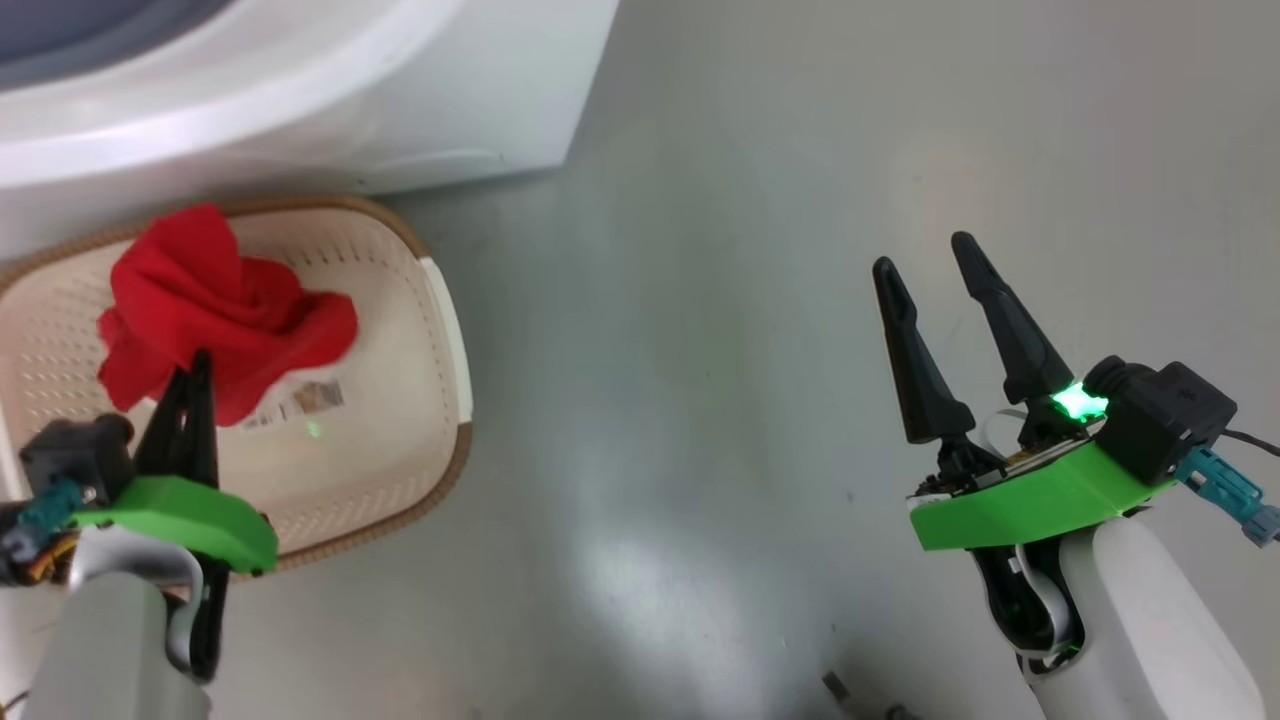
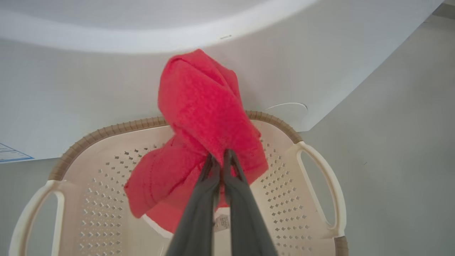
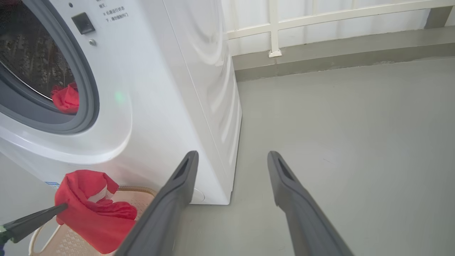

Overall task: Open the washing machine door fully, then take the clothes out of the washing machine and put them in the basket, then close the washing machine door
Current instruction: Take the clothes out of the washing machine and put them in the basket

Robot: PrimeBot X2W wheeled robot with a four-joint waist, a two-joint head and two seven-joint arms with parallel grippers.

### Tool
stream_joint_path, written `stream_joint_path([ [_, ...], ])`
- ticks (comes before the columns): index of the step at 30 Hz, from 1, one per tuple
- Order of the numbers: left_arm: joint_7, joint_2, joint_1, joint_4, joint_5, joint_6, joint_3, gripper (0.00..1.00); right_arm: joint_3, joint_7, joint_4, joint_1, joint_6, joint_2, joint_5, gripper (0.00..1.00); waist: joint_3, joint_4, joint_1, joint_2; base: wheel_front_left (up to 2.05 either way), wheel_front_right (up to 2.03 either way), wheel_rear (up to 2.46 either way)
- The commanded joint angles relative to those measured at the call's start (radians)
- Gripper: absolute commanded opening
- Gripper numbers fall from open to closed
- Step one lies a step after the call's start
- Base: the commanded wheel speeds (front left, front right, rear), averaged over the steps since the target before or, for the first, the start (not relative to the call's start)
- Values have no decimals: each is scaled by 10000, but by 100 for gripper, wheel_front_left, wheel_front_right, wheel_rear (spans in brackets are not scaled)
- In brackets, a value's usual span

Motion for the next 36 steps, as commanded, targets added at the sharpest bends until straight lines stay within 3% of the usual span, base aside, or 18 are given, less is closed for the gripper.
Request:
stream_joint_path([
  [1, -53, 400, -158, 104, 101, -55, 175, 0, 198, -65, -275, -49, 63, 61, -76, 100, 546, -202, 0, -1, 0, 0, 0],
  [12, -53, 1054, -2040, 3254, 82, -55, -362, 0, 562, -65, -475, -556, 63, 232, -54, 100, 1599, -632, 0, -1, 0, 0, 0],
  [23, -53, 1431, -3164, 4944, -327, -55, -1127, 1, 652, -65, -531, -642, 63, 270, -35, 100, 2110, -860, 0, -1, 0, 0, 0],
  [24, -53, 1450, -3251, 5017, -424, -55, -1156, 11, 644, -65, -530, -653, 63, 271, -25, 100, 2125, -855, 0, -1, 0, 0, 0],
  [25, -53, 1450, -3251, 5017, -424, -55, -1156, 11, 644, -65, -530, -653, 63, 271, -25, 100, 2125, -855, 0, -1, 0, 0, 0],
  [27, -53, 1453, -3374, 5097, -548, -55, -1241, 31, 612, -65, -532, -667, 63, 272, -10, 100, 2124, -828, 0, -1, 0, 0, 0],
  [30, -53, 1454, -3425, 4996, -685, -55, -1288, 70, 557, -65, -516, -706, 63, 273, -15, 100, 2084, -773, 0, -1, 0, 0, 0],
  [31, -53, 1444, -3415, 4976, -733, -55, -1306, 93, 540, -65, -516, -729, 63, 273, -17, 100, 2060, -757, 0, -1, 0, 0, 0],
  [32, -53, 1436, -3398, 4956, -782, -55, -1326, 100, 528, -65, -515, -742, 63, 273, -16, 100, 2034, -742, 0, -1, 0, 0, 0],
  [36, -53, 1420, -3312, 4869, -1020, -55, -1376, 100, 496, -65, -503, -756, 63, 274, -37, 100, 1929, -658, 0, -1, 0, 0, 0],
])
